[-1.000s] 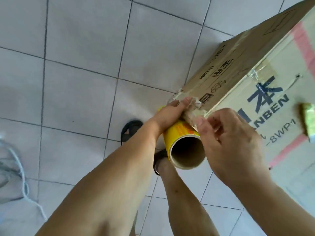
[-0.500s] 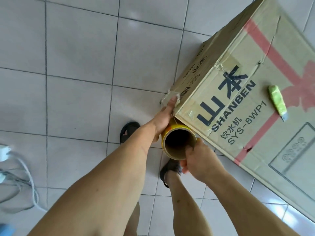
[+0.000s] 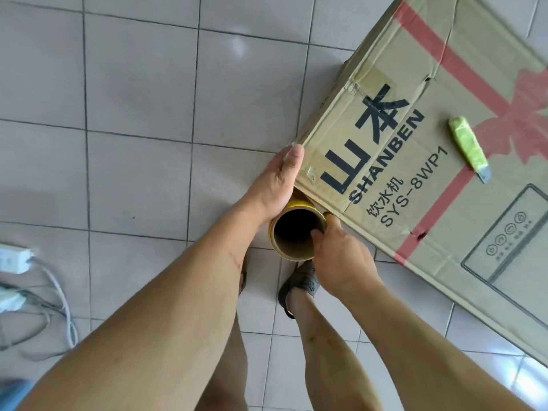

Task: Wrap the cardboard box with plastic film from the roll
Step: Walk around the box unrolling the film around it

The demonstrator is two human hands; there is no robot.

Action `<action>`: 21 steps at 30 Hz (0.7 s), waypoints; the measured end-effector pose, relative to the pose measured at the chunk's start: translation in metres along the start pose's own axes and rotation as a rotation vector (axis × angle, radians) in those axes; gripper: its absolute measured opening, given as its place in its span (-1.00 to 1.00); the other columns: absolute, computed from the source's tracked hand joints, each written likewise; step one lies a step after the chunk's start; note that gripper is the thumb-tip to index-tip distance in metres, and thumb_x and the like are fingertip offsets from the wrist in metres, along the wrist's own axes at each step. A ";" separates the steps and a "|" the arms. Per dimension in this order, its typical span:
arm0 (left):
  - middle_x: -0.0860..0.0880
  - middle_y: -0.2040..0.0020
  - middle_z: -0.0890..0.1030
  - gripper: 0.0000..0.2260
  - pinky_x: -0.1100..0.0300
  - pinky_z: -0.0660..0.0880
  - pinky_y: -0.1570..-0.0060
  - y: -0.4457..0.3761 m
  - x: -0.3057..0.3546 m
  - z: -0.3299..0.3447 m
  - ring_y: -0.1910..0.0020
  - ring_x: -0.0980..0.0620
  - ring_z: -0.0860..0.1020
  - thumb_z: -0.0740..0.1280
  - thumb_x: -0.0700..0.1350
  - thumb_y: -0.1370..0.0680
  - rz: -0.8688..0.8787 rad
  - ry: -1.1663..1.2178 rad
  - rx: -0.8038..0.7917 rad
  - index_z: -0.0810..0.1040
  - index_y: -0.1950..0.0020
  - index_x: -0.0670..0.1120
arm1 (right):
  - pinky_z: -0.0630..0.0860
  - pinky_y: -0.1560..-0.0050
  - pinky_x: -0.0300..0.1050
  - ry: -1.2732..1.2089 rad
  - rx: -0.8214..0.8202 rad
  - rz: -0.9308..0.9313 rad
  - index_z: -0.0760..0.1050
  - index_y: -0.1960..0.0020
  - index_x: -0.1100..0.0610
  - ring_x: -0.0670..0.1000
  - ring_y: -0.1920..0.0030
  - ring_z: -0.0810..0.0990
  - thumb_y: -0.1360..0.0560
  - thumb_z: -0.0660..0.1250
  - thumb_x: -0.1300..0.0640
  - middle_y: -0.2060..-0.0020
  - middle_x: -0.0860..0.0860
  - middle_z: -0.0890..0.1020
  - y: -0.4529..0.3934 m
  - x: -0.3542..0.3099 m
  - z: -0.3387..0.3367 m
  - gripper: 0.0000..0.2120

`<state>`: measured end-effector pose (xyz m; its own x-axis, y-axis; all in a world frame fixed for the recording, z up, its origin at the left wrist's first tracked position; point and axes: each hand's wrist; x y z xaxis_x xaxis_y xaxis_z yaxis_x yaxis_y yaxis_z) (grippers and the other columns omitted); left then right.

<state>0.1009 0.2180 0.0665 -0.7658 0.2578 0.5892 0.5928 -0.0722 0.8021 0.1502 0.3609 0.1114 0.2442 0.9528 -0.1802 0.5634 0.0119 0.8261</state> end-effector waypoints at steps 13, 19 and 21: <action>-0.01 -0.42 0.66 0.24 -0.23 0.42 -0.57 0.016 -0.024 0.031 -0.44 -0.12 0.58 0.17 0.83 -0.09 -0.222 0.127 -0.054 0.49 -0.57 0.10 | 0.60 0.02 0.07 -0.969 0.141 0.081 0.61 0.09 0.02 0.00 0.24 0.63 -0.41 0.18 -0.50 0.34 -0.10 0.65 -0.001 0.036 0.031 -0.40; -0.04 -0.40 0.69 0.21 -0.20 0.47 -0.52 0.026 -0.020 0.029 -0.48 -0.13 0.55 0.14 0.81 -0.09 -0.323 0.076 -0.222 0.53 -0.53 0.08 | 0.58 -0.22 0.13 -1.170 0.217 0.224 0.64 -0.15 0.02 -0.01 -0.05 0.67 -0.41 0.32 -0.41 0.03 -0.06 0.72 0.005 0.033 0.037 -0.43; -0.04 -0.46 0.65 0.19 -0.28 0.43 -0.55 0.023 -0.016 0.028 -0.53 -0.14 0.49 0.08 0.81 -0.11 -0.318 0.005 -0.258 0.53 -0.55 0.12 | 0.59 -0.20 0.13 -1.175 0.156 0.276 0.57 -0.26 -0.04 0.03 -0.14 0.60 -0.35 0.22 -0.55 -0.12 0.01 0.65 0.007 0.031 0.039 -0.26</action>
<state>0.1337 0.2395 0.0729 -0.9025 0.3013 0.3077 0.2445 -0.2296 0.9421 0.1927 0.3789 0.0911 0.8912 0.0618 -0.4494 0.4490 -0.2615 0.8544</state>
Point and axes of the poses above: each hand's wrist, its own y-axis away from the middle knuckle, its own z-axis out of the palm, x = y × z
